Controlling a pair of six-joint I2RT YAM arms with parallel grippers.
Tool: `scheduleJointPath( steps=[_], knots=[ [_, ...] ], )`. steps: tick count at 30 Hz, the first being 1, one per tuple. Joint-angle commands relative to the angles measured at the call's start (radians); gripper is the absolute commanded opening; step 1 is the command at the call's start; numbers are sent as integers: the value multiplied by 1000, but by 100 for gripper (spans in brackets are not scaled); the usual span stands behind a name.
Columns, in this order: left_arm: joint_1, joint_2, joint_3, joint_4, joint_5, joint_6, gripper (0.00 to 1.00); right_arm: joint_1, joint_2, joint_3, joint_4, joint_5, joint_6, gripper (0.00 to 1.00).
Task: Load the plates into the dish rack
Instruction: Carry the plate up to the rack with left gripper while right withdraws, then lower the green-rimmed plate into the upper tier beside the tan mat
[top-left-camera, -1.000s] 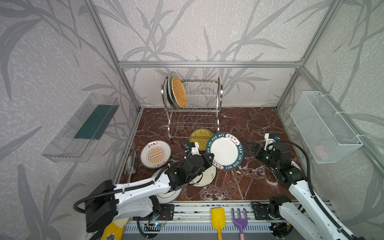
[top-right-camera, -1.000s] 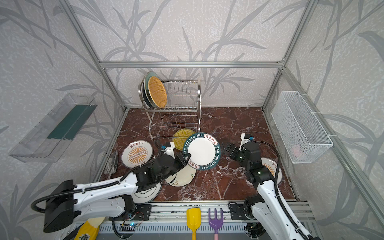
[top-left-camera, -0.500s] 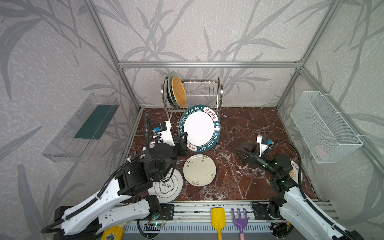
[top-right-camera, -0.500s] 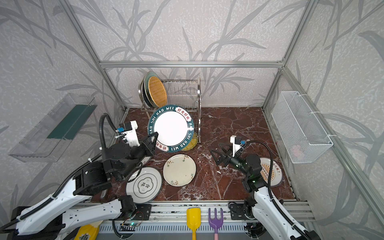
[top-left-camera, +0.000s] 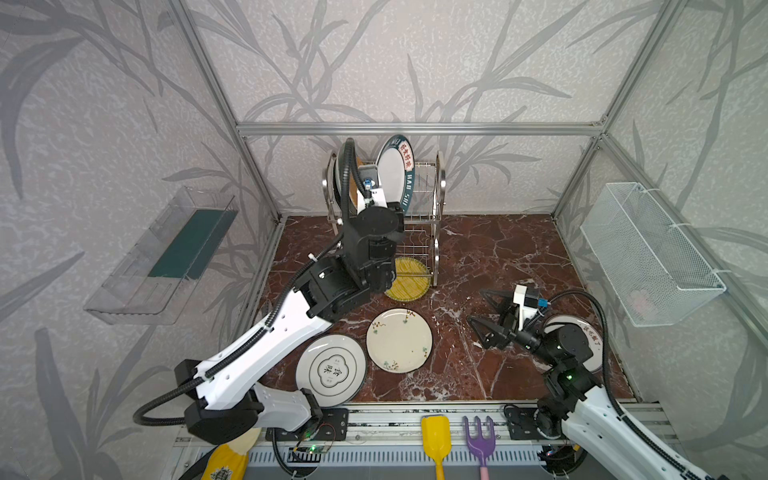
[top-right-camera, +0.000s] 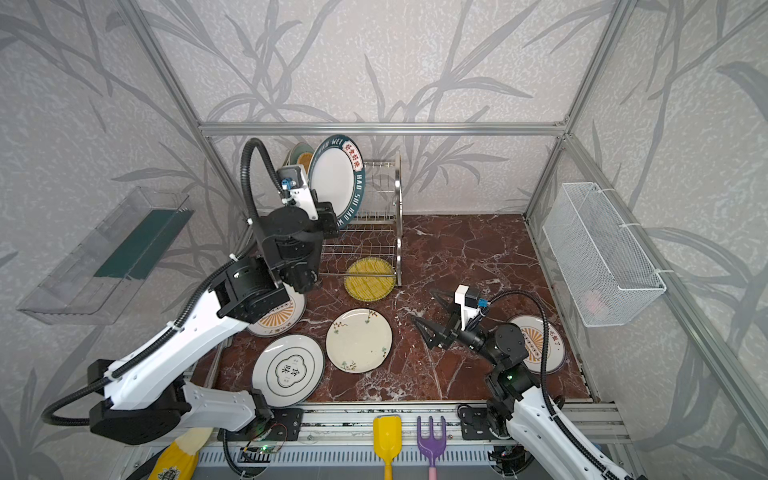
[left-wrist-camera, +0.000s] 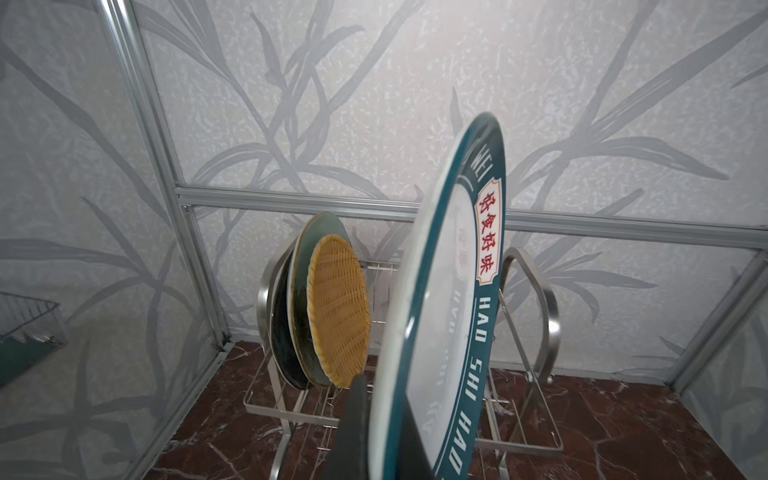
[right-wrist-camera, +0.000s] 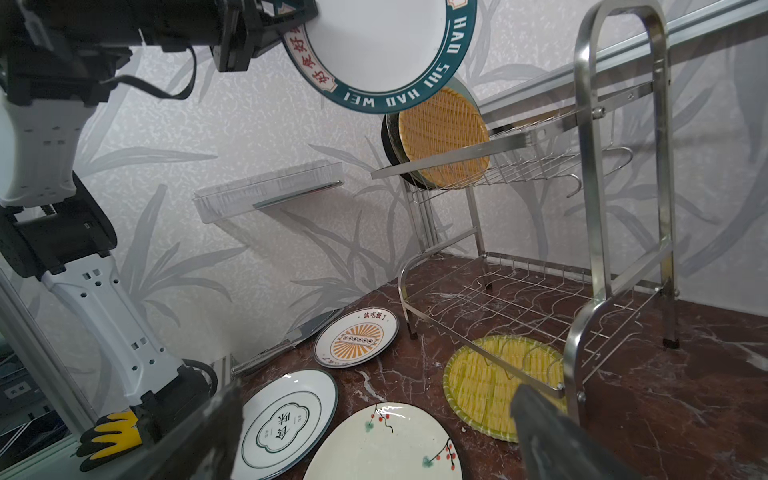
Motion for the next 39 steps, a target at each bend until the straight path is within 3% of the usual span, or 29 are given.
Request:
scheduleJointPath(
  steps=[1,9,23,39],
  knots=[
    [69,45,128,-31,14,56,0,14,1,-8,45,12,-12,99],
    [193,150,220,-22,85,142,0,36,32,-12,67,12,-16,99],
    [333,233,232,-71,199,97,0,78,134,-5,81,37,-63,99],
    [375,363,316,-119,207,62,0,110,167,7,73,43,-89,99]
  ],
)
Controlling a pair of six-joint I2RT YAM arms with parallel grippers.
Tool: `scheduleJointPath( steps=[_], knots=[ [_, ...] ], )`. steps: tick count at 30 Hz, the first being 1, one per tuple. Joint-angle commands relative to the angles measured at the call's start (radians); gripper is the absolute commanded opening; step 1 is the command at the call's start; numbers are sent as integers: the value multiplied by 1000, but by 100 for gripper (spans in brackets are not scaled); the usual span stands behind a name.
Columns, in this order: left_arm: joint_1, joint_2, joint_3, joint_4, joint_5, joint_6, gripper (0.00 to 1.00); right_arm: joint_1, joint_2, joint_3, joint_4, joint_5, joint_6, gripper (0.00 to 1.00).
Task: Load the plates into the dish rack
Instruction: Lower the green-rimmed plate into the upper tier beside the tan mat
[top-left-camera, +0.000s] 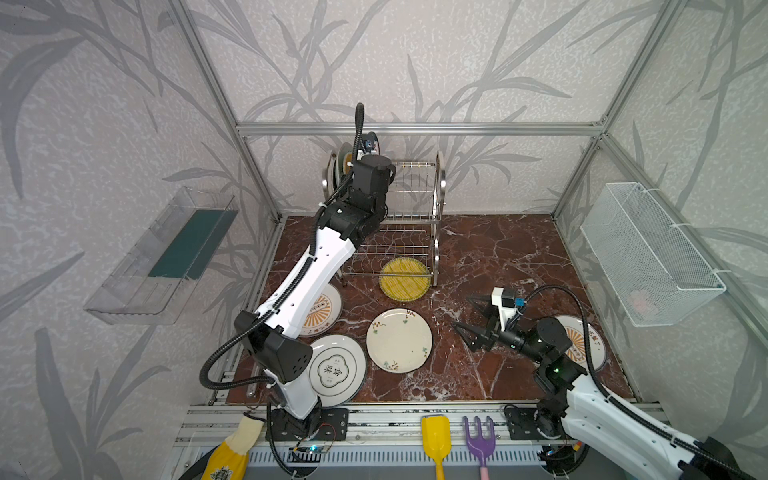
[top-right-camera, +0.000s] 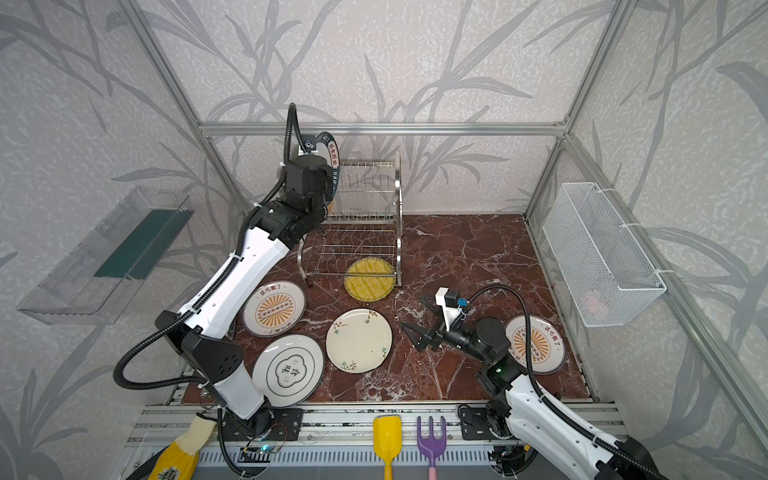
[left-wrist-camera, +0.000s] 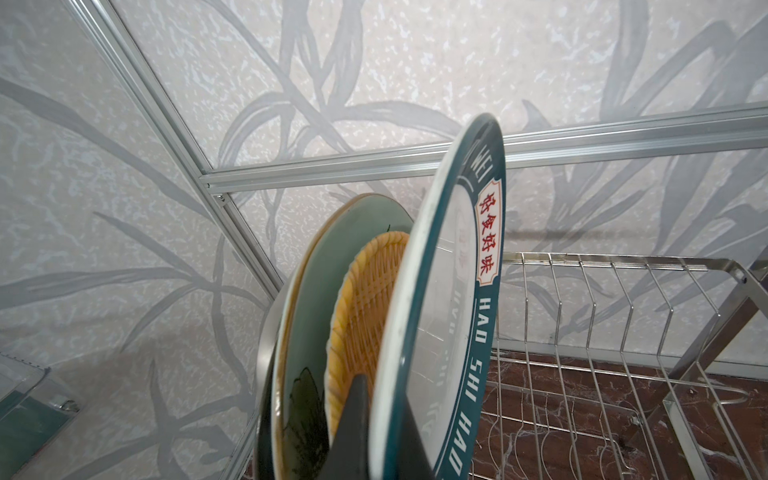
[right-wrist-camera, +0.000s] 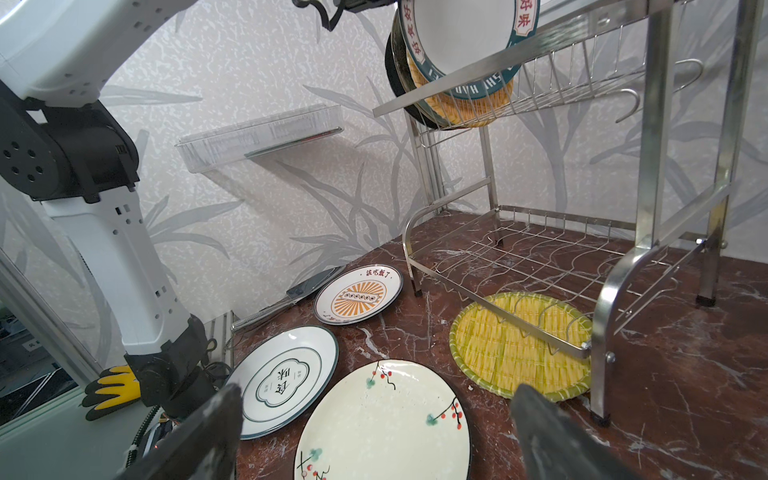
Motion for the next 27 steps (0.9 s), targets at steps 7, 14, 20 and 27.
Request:
scheduleJointPath(
  steps=[7,14,20,27],
  knots=[
    [6,29,76,12,-61,-35,0,20,6,13,27,9,-26,99],
    [12,-6,57,56,-78,-65,0,29,18,17,25,11,-34,99],
    [11,-16,49,57,-94,-50,0,34,23,18,22,15,-38,99],
    [10,-1,44,29,-59,-56,0,38,34,22,19,18,-40,99]
  ],
)
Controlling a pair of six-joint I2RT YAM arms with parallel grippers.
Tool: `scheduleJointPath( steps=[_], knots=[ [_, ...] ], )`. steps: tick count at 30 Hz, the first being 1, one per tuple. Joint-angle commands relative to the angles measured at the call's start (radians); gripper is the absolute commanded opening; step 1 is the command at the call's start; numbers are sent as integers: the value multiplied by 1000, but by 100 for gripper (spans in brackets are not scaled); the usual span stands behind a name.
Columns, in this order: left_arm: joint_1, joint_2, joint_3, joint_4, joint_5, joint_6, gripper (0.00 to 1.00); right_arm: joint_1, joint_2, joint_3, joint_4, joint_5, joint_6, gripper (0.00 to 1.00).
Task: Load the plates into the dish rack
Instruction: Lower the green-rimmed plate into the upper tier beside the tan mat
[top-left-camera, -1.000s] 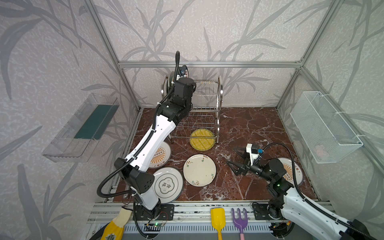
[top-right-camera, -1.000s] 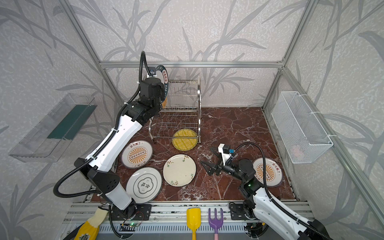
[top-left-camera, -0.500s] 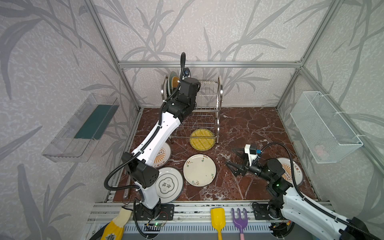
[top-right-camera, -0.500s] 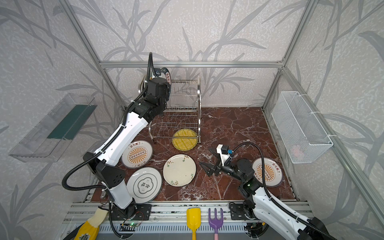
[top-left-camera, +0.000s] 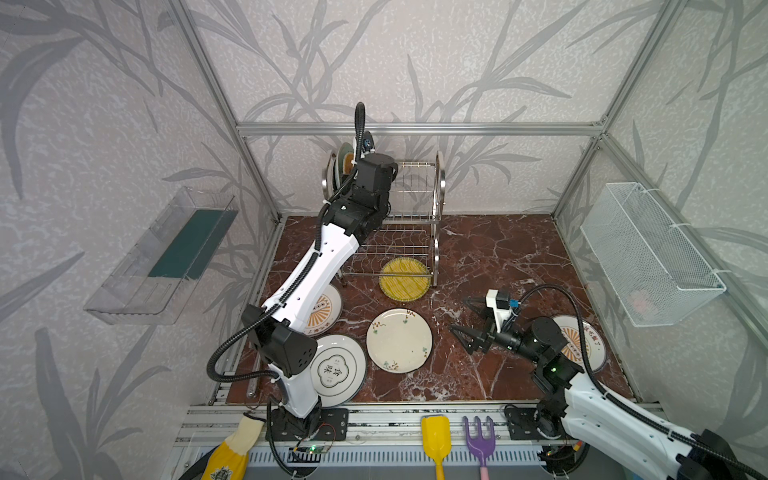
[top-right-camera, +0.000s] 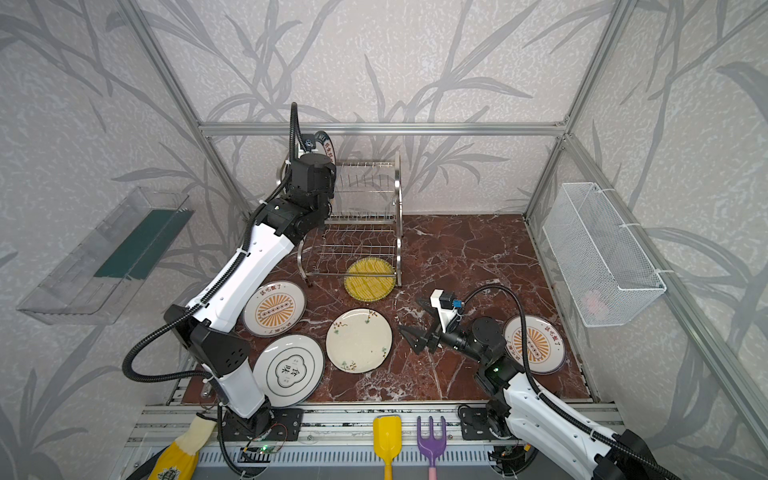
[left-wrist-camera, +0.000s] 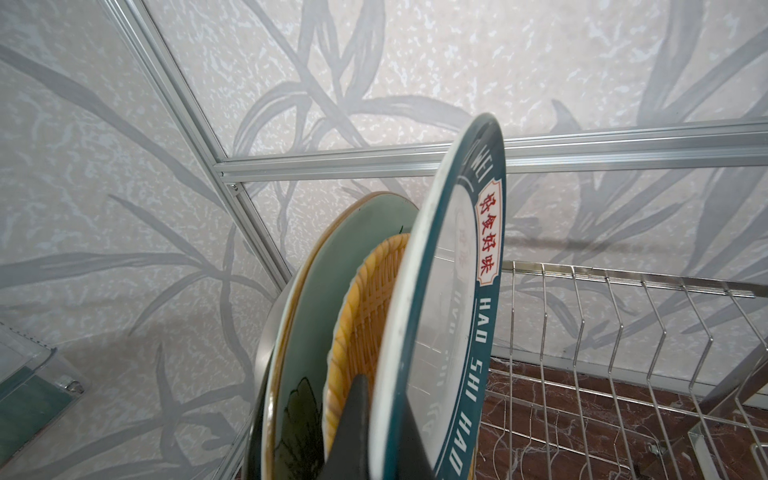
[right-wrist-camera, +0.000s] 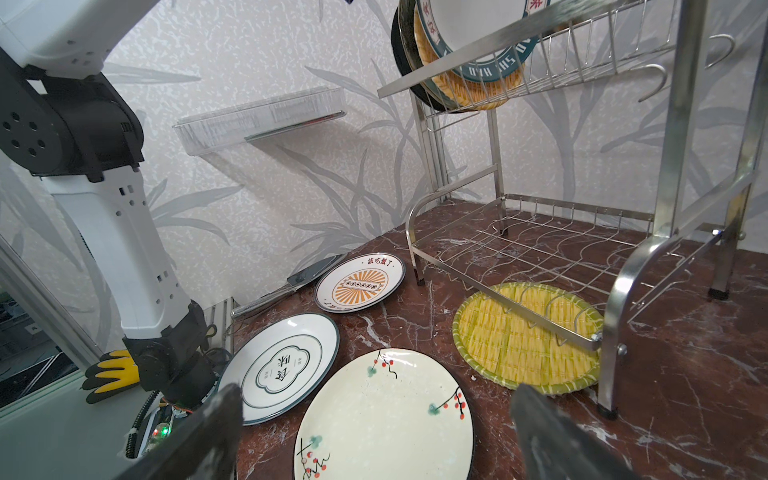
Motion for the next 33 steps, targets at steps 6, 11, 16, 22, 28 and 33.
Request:
scheduleJointPath(
  steps=[6,11,16,22,28,33],
  knots=[
    [3,-16,19,3,16,-34,0,10,2,24,12,10,-18,99],
    [2,1,30,-24,33,-46,0,13,3,26,8,13,-20,99],
    [-1,7,28,-38,46,-59,0,15,6,27,9,11,-20,99],
    [-21,-4,22,-72,68,-89,0,17,13,31,5,12,-22,99],
    [-42,-9,5,-73,51,-99,0,19,14,32,3,16,-22,99],
    [-51,14,32,-88,46,-96,3,22,15,34,-3,19,-25,99]
  ],
)
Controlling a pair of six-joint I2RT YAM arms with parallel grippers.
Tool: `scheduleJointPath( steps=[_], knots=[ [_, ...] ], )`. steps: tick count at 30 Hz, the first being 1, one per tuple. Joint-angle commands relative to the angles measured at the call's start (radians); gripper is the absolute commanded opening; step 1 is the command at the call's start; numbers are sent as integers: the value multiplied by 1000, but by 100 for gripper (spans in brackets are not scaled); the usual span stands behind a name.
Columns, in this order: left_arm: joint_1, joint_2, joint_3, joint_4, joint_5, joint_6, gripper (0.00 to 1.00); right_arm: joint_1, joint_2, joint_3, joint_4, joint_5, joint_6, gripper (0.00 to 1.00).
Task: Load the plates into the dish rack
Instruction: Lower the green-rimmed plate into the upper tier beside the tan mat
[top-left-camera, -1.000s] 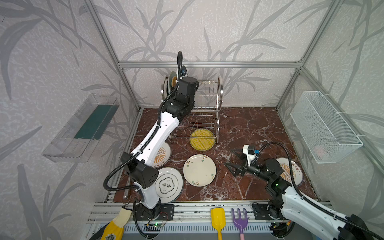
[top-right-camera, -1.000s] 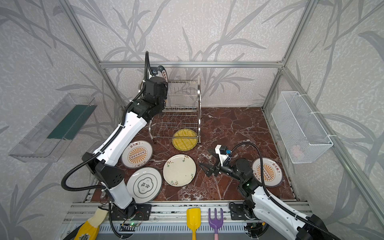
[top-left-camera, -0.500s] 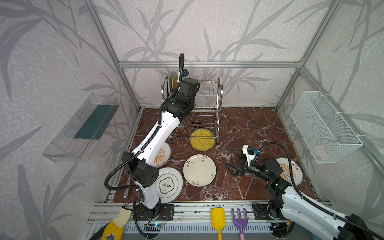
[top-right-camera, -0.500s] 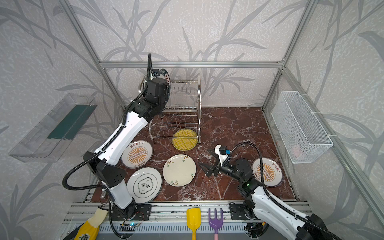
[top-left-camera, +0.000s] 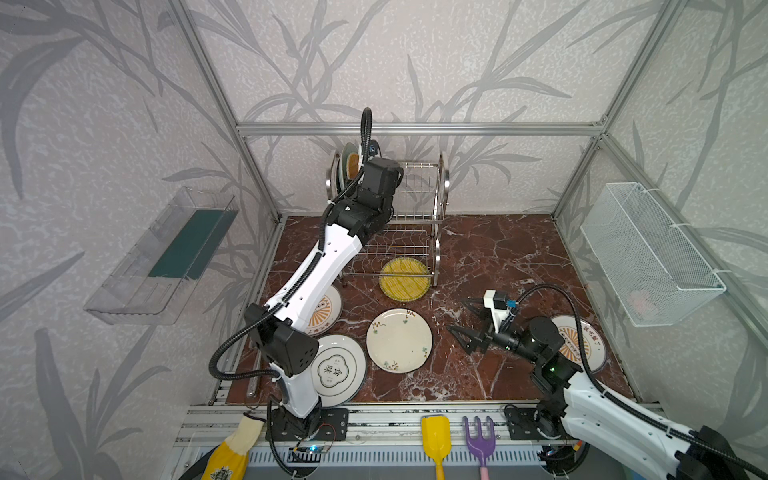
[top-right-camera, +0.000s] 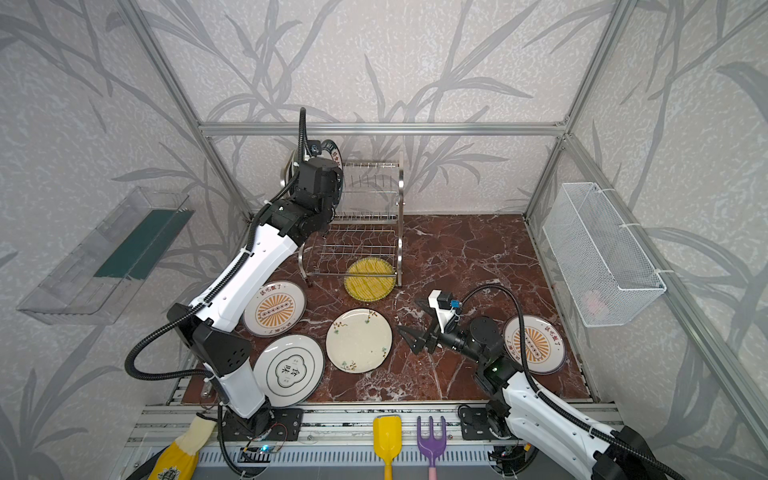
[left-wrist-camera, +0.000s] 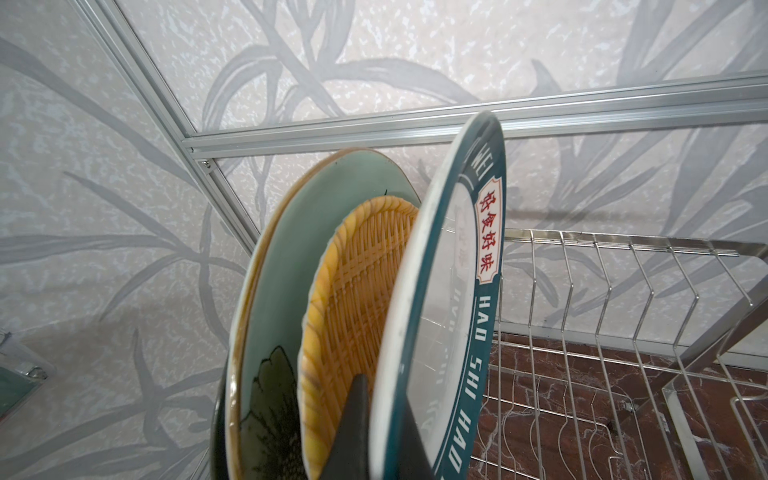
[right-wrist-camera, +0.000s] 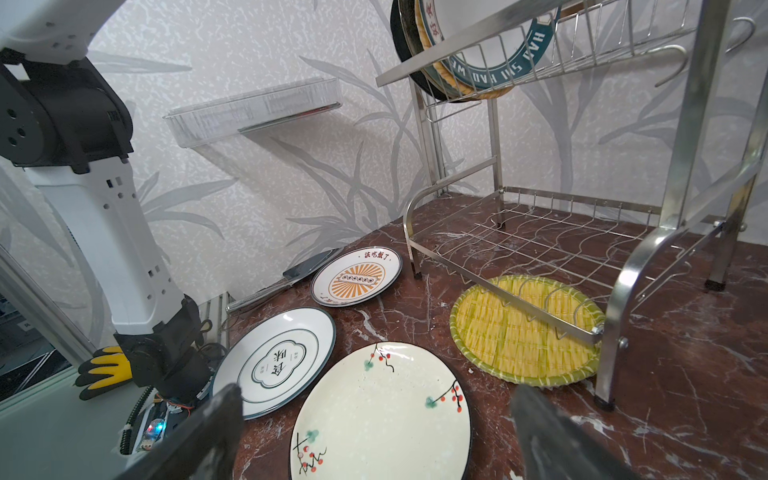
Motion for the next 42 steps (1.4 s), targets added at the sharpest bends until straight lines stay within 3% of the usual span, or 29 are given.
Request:
scheduleJointPath(
  steps=[1,19,42],
  knots=[
    [-26,9,38,-5,10,-25,3,7,3,33,5,9,-13,99],
    [-61,145,293,-111,-28,39,0,12,9,38,-3,14,-15,99],
    [-111,145,254,-170,-56,-68,1,17,5,46,-28,24,-19,99]
  ],
)
